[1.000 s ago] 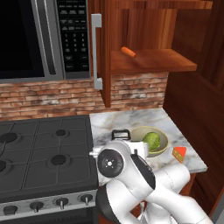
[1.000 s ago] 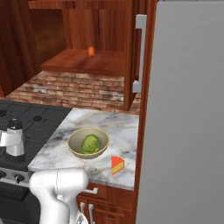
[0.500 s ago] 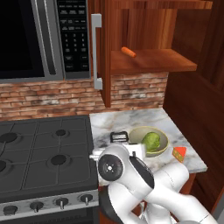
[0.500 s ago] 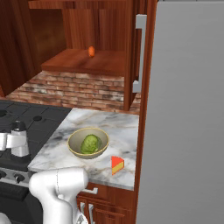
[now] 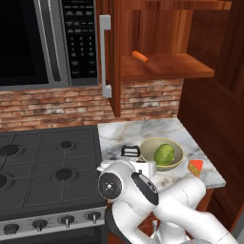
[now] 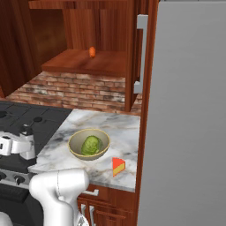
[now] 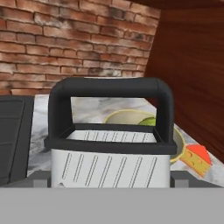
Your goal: Pick the cheese from the fridge and the cheese grater from the cabinet and place them next to the salad bowl.
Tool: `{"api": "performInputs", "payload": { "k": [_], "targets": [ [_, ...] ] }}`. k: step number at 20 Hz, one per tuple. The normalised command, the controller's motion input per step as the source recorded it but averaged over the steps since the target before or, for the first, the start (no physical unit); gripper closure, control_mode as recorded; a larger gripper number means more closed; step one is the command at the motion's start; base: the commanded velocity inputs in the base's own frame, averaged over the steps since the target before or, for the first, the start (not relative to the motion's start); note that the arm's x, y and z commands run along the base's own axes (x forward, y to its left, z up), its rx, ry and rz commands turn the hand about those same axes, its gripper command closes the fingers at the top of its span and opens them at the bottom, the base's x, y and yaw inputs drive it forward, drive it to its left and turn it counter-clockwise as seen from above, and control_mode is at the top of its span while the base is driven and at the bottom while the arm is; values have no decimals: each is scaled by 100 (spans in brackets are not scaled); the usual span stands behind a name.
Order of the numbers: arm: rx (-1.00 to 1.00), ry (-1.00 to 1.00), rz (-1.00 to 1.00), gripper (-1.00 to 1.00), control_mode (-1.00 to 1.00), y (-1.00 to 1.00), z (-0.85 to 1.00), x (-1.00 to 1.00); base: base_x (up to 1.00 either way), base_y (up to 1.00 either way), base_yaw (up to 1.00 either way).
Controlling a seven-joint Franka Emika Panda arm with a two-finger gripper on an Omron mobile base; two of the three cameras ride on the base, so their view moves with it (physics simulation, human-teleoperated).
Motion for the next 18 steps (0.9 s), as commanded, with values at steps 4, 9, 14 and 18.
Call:
{"api": "performInputs", "payload": {
  "k": [4, 9, 14, 18],
  "targets": [
    [12, 2, 2, 100, -100, -40, -1, 18, 0, 0, 0],
    [2, -2, 6, 100, -100, -25, -19, 9, 0, 0, 0],
    [0, -18, 2, 100, -100, -5, -24, 0, 0, 0, 0],
    [0, -26, 0, 100, -100, -7, -11, 0, 0, 0, 0]
  ]
}}
